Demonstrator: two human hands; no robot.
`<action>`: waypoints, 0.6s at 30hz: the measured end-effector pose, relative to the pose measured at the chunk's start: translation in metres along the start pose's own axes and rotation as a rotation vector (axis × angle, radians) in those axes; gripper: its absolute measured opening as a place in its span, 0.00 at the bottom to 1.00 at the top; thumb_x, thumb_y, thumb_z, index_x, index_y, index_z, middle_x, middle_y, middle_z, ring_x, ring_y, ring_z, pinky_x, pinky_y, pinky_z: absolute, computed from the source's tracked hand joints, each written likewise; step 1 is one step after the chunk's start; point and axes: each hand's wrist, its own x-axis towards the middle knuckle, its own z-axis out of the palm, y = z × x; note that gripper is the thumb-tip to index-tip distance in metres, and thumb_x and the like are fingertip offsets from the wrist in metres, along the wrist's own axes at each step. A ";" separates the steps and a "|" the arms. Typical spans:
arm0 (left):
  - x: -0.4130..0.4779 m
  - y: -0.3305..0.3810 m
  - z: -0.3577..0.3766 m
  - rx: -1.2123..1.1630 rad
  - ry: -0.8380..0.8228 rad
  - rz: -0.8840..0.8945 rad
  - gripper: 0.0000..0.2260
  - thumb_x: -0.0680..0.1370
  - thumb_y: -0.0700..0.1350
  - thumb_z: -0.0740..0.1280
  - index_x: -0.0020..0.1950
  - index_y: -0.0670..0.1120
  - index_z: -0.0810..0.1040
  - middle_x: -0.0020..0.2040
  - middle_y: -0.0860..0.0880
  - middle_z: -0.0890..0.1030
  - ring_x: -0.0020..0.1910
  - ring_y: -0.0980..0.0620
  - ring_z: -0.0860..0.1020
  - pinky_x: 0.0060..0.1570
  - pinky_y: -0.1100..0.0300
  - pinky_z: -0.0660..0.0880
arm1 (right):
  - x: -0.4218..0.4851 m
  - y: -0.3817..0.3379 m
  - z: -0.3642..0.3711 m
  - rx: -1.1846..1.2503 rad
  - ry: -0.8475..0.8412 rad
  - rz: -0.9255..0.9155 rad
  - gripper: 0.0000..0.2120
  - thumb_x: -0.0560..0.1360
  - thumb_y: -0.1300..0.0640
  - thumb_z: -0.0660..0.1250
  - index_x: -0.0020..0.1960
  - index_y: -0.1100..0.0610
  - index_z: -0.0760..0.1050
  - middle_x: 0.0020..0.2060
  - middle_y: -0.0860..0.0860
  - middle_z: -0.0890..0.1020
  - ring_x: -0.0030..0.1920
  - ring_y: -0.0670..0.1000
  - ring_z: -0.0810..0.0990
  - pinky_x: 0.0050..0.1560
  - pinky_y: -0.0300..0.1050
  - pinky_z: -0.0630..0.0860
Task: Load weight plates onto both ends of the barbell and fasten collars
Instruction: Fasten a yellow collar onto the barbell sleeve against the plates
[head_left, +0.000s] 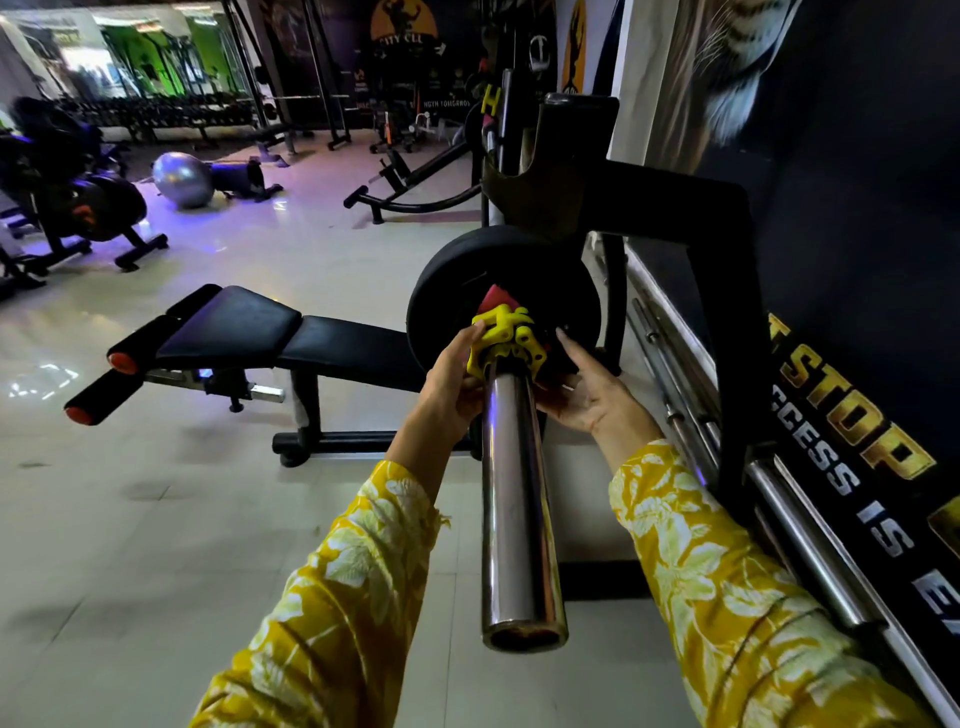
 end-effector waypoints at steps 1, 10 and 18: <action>0.000 0.000 0.000 -0.023 -0.028 -0.010 0.24 0.73 0.56 0.67 0.57 0.38 0.76 0.39 0.41 0.78 0.32 0.48 0.78 0.35 0.59 0.78 | 0.002 0.001 -0.001 0.002 0.002 -0.014 0.17 0.71 0.50 0.70 0.50 0.63 0.74 0.37 0.58 0.83 0.40 0.56 0.83 0.35 0.52 0.81; 0.007 -0.003 -0.002 -0.109 -0.035 -0.067 0.30 0.62 0.60 0.73 0.55 0.42 0.73 0.36 0.44 0.68 0.32 0.50 0.65 0.37 0.60 0.65 | 0.003 0.002 0.002 0.003 0.044 -0.085 0.10 0.73 0.54 0.69 0.43 0.61 0.75 0.25 0.53 0.83 0.41 0.53 0.80 0.34 0.47 0.81; -0.007 0.004 -0.003 0.026 0.056 -0.030 0.29 0.70 0.59 0.71 0.58 0.36 0.76 0.30 0.46 0.75 0.25 0.53 0.70 0.27 0.65 0.73 | -0.008 0.002 0.007 -0.083 0.026 -0.111 0.11 0.75 0.52 0.65 0.47 0.62 0.74 0.41 0.57 0.79 0.42 0.54 0.78 0.41 0.49 0.79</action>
